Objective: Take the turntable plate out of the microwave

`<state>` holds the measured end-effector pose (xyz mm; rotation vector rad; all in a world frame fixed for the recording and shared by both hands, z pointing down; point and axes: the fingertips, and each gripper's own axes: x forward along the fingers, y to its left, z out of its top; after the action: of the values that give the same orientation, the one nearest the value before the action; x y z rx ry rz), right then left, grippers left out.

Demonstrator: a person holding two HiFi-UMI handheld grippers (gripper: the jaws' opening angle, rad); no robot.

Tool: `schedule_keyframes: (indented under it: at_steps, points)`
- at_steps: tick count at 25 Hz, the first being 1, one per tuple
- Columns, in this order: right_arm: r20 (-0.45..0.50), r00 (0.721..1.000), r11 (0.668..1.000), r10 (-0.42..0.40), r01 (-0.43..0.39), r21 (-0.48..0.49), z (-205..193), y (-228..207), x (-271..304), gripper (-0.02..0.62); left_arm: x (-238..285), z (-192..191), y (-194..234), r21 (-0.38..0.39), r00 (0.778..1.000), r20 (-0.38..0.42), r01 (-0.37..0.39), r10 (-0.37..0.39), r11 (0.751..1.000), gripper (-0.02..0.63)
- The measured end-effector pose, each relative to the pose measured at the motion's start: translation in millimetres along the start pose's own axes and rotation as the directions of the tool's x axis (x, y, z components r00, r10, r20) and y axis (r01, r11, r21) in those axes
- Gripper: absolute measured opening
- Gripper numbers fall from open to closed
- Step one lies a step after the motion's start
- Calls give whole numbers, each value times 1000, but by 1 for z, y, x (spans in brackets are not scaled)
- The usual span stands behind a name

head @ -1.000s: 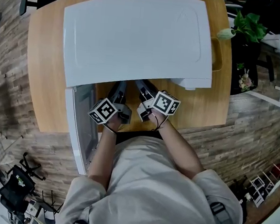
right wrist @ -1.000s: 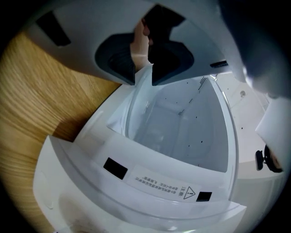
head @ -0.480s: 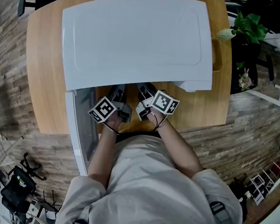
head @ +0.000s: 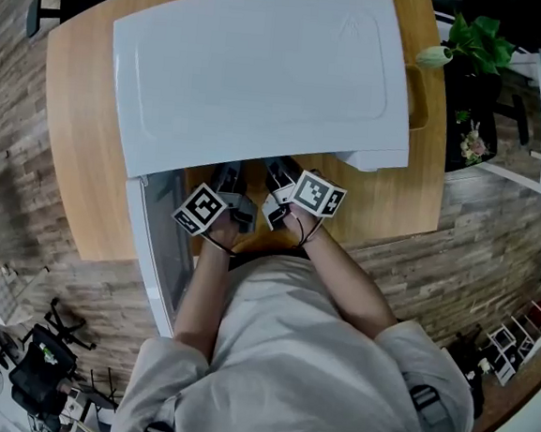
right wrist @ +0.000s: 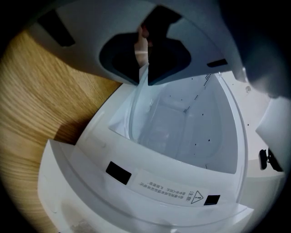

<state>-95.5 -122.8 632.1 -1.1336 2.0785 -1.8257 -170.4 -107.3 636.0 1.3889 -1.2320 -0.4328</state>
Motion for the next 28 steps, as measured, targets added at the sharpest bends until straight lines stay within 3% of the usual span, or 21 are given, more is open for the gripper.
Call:
schedule_keyframes:
  at_steps: [28]
  points:
    - [-41,999,999,-8,6,-46,-22,-6,-29,69,-26,-27,5,23,1000,-6,-17,17,1000,92]
